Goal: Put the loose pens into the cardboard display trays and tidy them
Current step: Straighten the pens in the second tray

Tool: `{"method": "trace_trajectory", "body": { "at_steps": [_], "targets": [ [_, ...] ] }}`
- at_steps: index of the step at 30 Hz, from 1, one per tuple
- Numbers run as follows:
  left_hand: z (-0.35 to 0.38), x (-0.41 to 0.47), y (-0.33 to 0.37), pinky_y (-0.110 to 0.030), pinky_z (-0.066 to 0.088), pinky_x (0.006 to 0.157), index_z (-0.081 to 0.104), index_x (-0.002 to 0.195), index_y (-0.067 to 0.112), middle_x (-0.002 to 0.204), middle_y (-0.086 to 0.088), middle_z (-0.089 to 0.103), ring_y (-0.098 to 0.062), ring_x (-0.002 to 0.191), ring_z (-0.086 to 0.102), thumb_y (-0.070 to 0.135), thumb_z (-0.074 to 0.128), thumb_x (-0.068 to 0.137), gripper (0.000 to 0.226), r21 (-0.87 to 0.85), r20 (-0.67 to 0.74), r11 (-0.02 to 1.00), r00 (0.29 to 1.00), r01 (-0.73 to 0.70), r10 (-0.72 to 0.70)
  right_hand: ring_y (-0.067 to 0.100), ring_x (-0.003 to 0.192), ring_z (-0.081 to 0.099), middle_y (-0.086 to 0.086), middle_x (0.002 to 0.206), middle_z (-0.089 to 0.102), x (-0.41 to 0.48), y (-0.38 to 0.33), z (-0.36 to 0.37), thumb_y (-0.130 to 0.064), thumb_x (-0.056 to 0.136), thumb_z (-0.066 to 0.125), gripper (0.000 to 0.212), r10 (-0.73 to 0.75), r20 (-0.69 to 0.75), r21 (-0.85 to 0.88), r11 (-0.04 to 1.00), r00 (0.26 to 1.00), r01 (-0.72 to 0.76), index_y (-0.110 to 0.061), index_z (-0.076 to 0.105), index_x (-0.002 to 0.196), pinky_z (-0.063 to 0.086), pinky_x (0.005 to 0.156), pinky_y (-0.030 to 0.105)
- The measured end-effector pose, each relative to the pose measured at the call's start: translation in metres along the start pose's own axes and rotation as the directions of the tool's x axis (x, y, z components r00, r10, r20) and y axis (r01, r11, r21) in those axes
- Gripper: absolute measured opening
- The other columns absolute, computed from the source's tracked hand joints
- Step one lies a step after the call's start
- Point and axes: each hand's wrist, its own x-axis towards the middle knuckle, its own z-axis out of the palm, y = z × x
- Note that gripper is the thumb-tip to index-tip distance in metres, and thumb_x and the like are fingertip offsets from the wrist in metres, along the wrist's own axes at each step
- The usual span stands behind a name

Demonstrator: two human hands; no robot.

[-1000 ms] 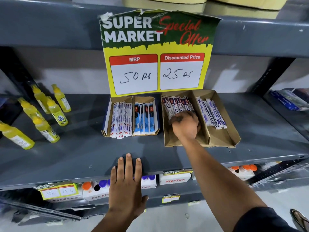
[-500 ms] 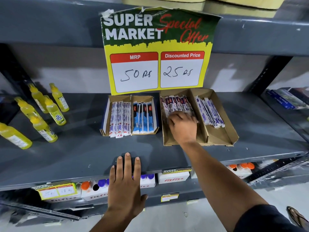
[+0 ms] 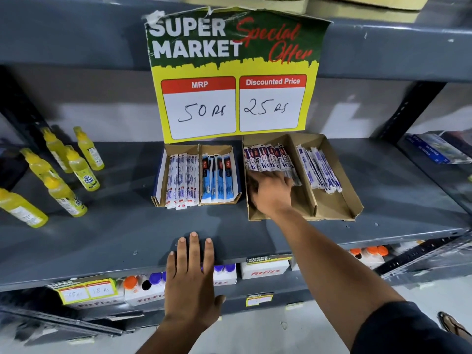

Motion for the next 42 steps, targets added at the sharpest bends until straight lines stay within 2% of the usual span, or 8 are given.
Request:
{"method": "trace_trajectory", "body": {
  "at_steps": [5,10,20,27,32,35,38,42],
  "targets": [
    [0.0,0.001,0.0,-0.057,0.036,0.099,0.046,0.137,0.009,0.142,-0.023,0.045,-0.048,0.129,0.04,0.064,0.084,0.026,0.13,-0.029,-0.011,1.0,1.0,-0.006,0.006,0.032,0.118,0.043,0.005,0.122,0.057,0.001,0.006,0.001,-0.026,0.085,0.056,0.032,0.056,0.056,-0.183,0.982,0.997,-0.045,-0.031,0.063,0.116,0.033,0.098,0.048],
    [0.002,0.001,0.0,-0.059,0.038,0.096,0.049,0.134,0.008,0.139,-0.025,0.048,-0.05,0.125,0.043,0.063,0.084,0.023,0.13,-0.035,-0.027,0.999,0.999,-0.026,0.025,0.032,0.12,0.04,0.007,0.128,0.047,0.001,0.011,0.008,-0.027,0.086,0.055,0.031,0.07,0.025,-0.155,0.986,0.997,-0.066,-0.025,0.064,0.116,0.034,0.099,0.05],
    [0.002,0.002,0.0,-0.059,0.039,0.097,0.043,0.137,0.008,0.142,-0.025,0.044,-0.05,0.128,0.04,0.064,0.083,0.024,0.132,-0.023,-0.02,0.999,1.0,-0.023,0.022,0.035,0.147,-0.002,0.01,0.161,0.002,0.012,0.022,0.014,-0.042,0.097,0.032,0.054,0.186,0.187,0.023,0.981,0.965,-0.193,-0.033,0.019,0.149,0.004,0.117,0.054],
    [0.0,0.001,0.001,-0.057,0.038,0.098,0.045,0.137,0.007,0.141,-0.025,0.045,-0.049,0.127,0.041,0.065,0.083,0.021,0.135,0.016,-0.008,1.0,1.0,-0.02,0.02,0.033,0.14,0.028,0.008,0.146,0.042,-0.056,0.032,-0.024,-0.032,0.09,0.048,0.043,0.083,-0.371,0.102,0.994,0.925,-0.048,-0.02,0.051,0.131,0.019,0.113,0.052],
    [0.001,-0.001,0.003,-0.06,0.039,0.097,0.045,0.137,0.006,0.141,-0.026,0.044,-0.049,0.127,0.04,0.069,0.076,0.024,0.133,0.029,-0.035,0.999,0.999,-0.016,0.017,0.034,0.14,0.028,0.011,0.146,0.042,-0.081,0.09,-0.03,-0.038,0.094,0.037,0.048,0.299,-0.262,0.075,0.954,0.918,-0.29,-0.015,0.046,0.135,0.019,0.113,0.051],
    [0.002,-0.001,0.001,-0.06,0.04,0.097,0.044,0.138,0.006,0.141,-0.026,0.044,-0.048,0.127,0.041,0.072,0.072,0.029,0.131,0.041,-0.026,0.999,1.0,0.0,0.002,0.031,0.106,0.056,0.013,0.115,0.063,-0.072,0.107,-0.043,-0.042,0.096,0.026,0.049,0.377,-0.244,0.35,0.894,0.894,-0.281,-0.011,0.06,0.115,0.042,0.084,0.034],
    [0.0,-0.002,0.003,-0.059,0.04,0.097,0.045,0.137,0.006,0.141,-0.026,0.044,-0.047,0.127,0.041,0.074,0.071,0.03,0.13,0.054,-0.028,0.999,1.0,0.009,-0.007,0.027,0.078,0.053,0.014,0.088,0.064,-0.062,0.106,-0.068,-0.034,0.101,0.032,0.043,0.473,-0.159,0.557,0.768,0.867,-0.317,-0.005,0.064,0.098,0.032,0.067,0.029],
    [-0.002,-0.001,0.005,-0.058,0.036,0.103,0.041,0.141,0.009,0.147,-0.023,0.038,-0.045,0.132,0.036,0.076,0.068,0.033,0.13,0.064,-0.016,0.997,0.999,0.034,-0.033,0.033,0.097,0.062,0.014,0.1,0.07,-0.048,0.11,-0.077,-0.038,0.098,0.043,0.037,0.526,-0.112,0.593,0.716,0.843,-0.368,-0.01,0.066,0.103,0.04,0.077,0.03]
  ]
}}
